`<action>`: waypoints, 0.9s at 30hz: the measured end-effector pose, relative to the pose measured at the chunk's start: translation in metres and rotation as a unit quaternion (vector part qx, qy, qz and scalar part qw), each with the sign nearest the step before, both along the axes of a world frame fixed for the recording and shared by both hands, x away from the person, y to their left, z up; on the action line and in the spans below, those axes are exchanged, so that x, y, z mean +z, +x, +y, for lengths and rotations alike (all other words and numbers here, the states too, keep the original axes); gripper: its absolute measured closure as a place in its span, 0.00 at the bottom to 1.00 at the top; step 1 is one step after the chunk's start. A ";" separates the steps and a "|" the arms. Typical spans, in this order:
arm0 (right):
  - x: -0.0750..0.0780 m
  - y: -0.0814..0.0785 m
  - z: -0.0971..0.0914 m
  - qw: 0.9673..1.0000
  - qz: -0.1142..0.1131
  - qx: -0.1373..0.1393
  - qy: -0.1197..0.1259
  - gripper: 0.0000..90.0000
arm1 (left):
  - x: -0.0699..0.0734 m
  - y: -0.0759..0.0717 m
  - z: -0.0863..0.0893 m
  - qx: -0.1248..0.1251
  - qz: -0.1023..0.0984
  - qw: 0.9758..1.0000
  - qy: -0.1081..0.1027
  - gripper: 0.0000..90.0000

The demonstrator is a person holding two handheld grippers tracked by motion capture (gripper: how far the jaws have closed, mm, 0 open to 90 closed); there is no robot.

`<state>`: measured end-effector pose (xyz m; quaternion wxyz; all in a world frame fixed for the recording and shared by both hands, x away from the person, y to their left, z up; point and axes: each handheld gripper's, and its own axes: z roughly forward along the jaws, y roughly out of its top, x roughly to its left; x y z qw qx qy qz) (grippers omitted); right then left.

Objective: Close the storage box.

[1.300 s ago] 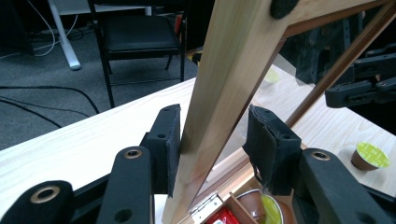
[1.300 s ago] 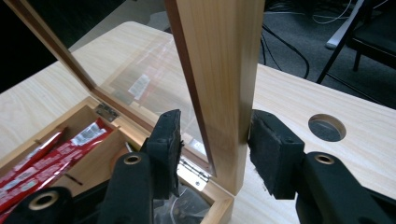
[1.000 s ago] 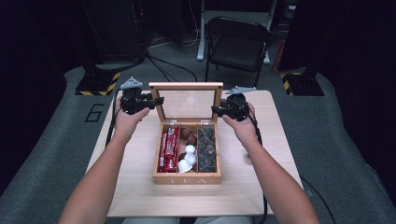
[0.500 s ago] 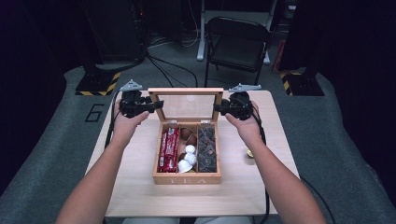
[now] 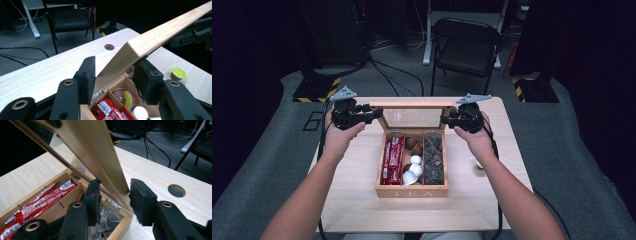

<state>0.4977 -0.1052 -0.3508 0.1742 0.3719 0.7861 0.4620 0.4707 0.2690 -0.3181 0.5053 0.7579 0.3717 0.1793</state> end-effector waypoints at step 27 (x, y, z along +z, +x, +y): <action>0.000 -0.050 -0.007 0.999 -0.022 0.024 0.014 0.61 | -0.019 -0.044 0.001 -0.017 0.000 1.000 0.025 0.61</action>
